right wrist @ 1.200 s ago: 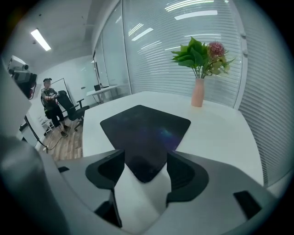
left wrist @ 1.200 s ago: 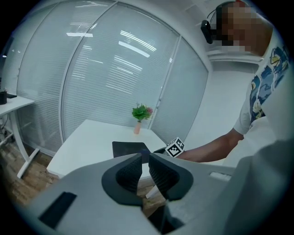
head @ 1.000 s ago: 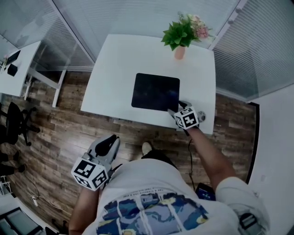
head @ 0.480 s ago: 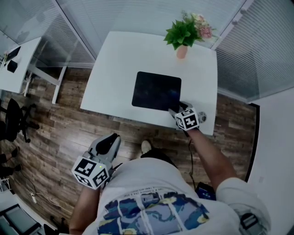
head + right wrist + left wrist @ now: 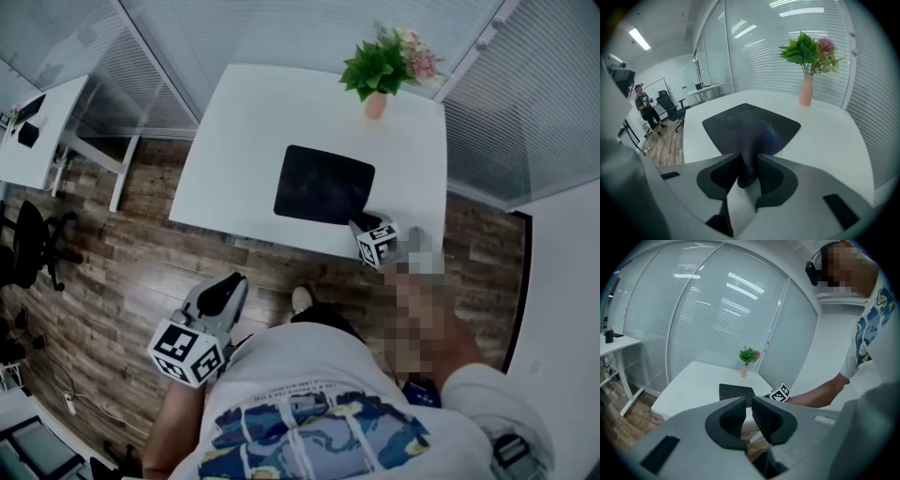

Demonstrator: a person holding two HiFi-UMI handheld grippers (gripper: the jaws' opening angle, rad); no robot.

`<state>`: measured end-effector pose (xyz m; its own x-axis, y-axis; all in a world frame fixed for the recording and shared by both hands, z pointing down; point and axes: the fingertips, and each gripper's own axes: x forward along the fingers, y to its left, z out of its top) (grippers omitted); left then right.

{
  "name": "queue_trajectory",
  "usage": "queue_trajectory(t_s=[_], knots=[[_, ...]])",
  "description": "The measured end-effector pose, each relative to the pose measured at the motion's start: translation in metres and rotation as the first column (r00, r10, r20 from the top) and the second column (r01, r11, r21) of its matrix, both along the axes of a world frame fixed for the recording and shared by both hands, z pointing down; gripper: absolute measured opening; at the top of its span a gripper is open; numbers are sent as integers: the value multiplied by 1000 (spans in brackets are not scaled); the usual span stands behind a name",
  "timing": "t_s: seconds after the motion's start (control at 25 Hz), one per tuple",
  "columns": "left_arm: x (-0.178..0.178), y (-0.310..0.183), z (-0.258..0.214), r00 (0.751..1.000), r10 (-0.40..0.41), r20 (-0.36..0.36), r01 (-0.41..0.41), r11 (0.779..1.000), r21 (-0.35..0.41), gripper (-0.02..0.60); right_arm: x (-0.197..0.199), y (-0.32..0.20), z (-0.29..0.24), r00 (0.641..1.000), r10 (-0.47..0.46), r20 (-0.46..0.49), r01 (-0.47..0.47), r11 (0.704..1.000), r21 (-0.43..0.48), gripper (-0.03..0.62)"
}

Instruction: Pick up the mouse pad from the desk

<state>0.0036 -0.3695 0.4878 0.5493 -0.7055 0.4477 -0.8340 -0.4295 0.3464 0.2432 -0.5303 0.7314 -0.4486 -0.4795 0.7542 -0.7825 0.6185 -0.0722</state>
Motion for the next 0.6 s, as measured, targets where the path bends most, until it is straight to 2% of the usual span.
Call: queue_trajectory(t_s=[0.24,0.6], knots=[[-11,11,-1,1000,-6,-3,6,1000,5,40,-2,-8,-20,1000,8,-27,-6,998,69,58],[-29,32,-5,1000,-7,-23,8,1000,20,40,-10,-8,-47,1000,9,-27,-6,994,110,35]])
